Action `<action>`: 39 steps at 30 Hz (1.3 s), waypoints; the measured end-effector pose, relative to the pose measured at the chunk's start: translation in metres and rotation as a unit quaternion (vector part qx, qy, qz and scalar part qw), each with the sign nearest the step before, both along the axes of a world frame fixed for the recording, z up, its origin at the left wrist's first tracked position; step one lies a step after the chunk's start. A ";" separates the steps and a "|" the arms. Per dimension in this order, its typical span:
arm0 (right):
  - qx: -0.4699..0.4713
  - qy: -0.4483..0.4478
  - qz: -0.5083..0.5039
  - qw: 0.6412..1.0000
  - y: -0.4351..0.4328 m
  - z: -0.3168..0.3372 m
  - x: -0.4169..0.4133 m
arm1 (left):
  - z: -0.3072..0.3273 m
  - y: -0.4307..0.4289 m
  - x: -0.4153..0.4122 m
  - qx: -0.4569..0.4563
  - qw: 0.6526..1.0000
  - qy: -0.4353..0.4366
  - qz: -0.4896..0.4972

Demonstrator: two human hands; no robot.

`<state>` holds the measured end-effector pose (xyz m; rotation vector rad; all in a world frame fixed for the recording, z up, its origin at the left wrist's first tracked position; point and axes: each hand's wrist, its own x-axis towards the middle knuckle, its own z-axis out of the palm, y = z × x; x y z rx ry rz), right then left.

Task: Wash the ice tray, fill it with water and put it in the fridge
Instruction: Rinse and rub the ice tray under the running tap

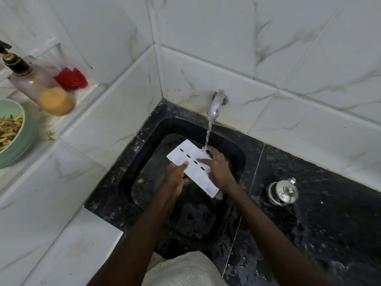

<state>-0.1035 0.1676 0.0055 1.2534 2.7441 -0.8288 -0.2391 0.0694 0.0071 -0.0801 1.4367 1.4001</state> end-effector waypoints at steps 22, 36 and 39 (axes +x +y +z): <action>-0.044 -0.065 -0.044 0.996 -0.001 -0.007 0.011 | 0.001 0.001 -0.004 -0.010 0.996 0.008 0.088; -0.021 -0.084 0.004 0.996 0.004 0.000 0.010 | -0.012 -0.005 -0.001 -0.031 0.998 0.030 0.048; 0.014 -0.095 -0.025 0.995 0.005 0.001 0.010 | -0.013 -0.001 0.005 -0.016 0.999 0.026 0.043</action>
